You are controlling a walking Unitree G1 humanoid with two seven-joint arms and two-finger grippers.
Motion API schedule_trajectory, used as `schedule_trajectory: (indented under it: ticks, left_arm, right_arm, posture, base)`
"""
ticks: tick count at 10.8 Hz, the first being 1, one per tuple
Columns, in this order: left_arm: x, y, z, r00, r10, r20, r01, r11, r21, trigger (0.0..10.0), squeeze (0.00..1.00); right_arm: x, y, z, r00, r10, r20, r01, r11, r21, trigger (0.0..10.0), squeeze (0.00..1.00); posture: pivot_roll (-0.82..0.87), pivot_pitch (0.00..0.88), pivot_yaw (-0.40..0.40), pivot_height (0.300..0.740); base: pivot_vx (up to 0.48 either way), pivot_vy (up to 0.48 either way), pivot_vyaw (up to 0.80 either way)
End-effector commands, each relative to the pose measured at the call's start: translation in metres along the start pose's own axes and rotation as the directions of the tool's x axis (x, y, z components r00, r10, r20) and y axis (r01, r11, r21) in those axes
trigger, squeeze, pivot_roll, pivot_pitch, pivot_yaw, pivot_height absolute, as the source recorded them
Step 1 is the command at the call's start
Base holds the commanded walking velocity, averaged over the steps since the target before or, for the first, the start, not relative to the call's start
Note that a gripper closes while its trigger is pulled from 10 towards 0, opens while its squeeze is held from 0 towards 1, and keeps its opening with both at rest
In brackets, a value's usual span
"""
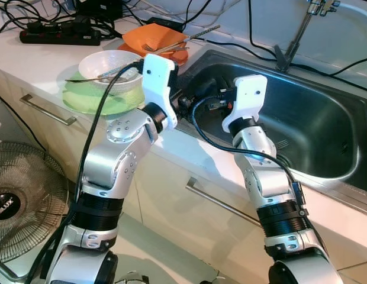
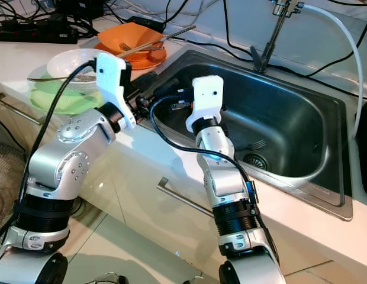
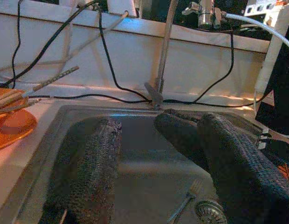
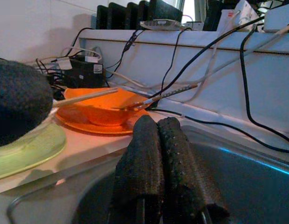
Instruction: Kitchen organization
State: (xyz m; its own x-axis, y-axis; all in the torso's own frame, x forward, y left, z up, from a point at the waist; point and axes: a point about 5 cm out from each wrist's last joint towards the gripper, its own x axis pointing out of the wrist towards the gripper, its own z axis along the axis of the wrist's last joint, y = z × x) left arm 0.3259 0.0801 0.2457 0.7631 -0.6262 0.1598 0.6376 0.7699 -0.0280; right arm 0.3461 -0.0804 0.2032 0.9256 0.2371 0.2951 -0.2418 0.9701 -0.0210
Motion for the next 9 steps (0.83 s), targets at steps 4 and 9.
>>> schedule_trajectory:
  ticks: [4, 9]
  left_arm:
    - [0.0002, 0.0006, -0.0013, 1.000, 0.006, -0.004, -0.006, 1.000, -0.005, 10.0, 1.00]
    - [0.0008, 0.0092, -0.0010, 0.998, 0.069, -0.002, -0.069, 0.998, -0.003, 10.0, 0.00]
  right_arm:
    - [0.0012, -0.0037, 0.0040, 1.000, -0.014, 0.019, 0.014, 1.000, 0.005, 10.0, 0.00]
    - [0.0007, -0.0067, 0.0029, 1.000, -0.022, 0.016, 0.022, 1.000, 0.002, 10.0, 0.00]
  posture:
    - [-0.03, 0.042, -0.053, 0.740]
    - [-0.04, 0.040, -0.053, 0.740]
  base:
    - [0.000, 0.000, 0.00]
    - [0.000, 0.000, 0.00]
